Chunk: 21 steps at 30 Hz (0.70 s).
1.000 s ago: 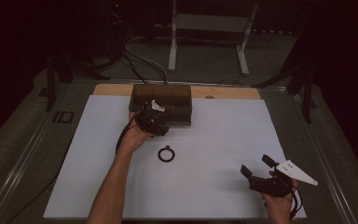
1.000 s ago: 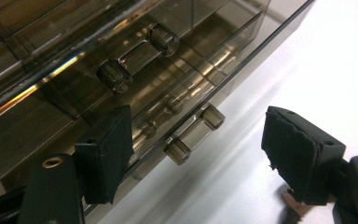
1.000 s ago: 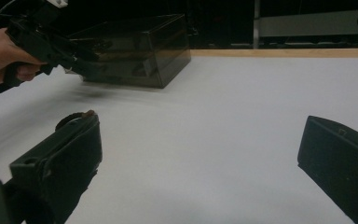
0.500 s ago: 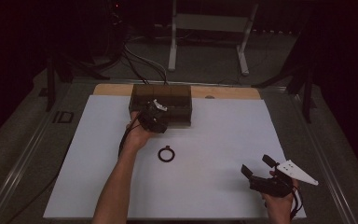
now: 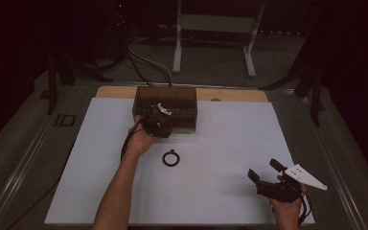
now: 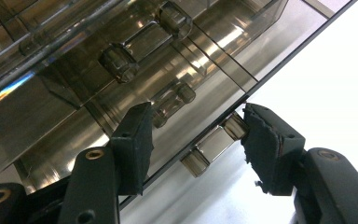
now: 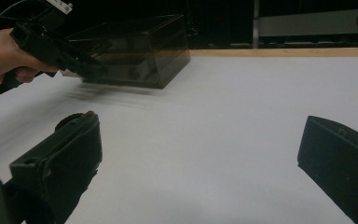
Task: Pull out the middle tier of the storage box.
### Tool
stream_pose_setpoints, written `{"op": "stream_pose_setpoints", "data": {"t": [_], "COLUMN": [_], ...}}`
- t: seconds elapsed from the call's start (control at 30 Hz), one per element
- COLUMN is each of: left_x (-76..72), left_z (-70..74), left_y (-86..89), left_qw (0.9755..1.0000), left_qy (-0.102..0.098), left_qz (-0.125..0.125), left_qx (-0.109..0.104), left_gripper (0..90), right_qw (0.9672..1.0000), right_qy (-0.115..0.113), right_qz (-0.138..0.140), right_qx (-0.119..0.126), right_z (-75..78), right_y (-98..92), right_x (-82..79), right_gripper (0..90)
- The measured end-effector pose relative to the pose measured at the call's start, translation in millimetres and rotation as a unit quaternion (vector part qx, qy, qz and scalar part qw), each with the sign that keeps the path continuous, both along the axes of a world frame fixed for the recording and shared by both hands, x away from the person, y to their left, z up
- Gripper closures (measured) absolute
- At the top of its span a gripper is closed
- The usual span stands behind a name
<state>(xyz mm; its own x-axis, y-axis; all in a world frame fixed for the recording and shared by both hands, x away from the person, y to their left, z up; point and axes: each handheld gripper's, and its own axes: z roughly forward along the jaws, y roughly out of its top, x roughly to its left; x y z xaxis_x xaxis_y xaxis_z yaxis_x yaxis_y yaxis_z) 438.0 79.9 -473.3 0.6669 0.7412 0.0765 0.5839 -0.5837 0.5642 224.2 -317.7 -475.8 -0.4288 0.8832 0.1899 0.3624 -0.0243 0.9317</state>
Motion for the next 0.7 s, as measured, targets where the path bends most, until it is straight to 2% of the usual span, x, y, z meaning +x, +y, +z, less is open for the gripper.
{"op": "stream_pose_setpoints", "data": {"t": [0.7], "left_x": [-7.9], "left_z": [1.1], "left_y": [-2.3], "left_qw": [0.9999], "left_qy": [0.003], "left_qz": [-0.011], "left_qx": [0.003], "left_gripper": [49.9], "right_qw": [1.0], "right_qy": [0.0], "right_qz": [0.0], "right_qx": [0.001], "right_z": [0.2], "right_y": [0.1], "right_x": [-0.2], "right_gripper": [0.0]}}
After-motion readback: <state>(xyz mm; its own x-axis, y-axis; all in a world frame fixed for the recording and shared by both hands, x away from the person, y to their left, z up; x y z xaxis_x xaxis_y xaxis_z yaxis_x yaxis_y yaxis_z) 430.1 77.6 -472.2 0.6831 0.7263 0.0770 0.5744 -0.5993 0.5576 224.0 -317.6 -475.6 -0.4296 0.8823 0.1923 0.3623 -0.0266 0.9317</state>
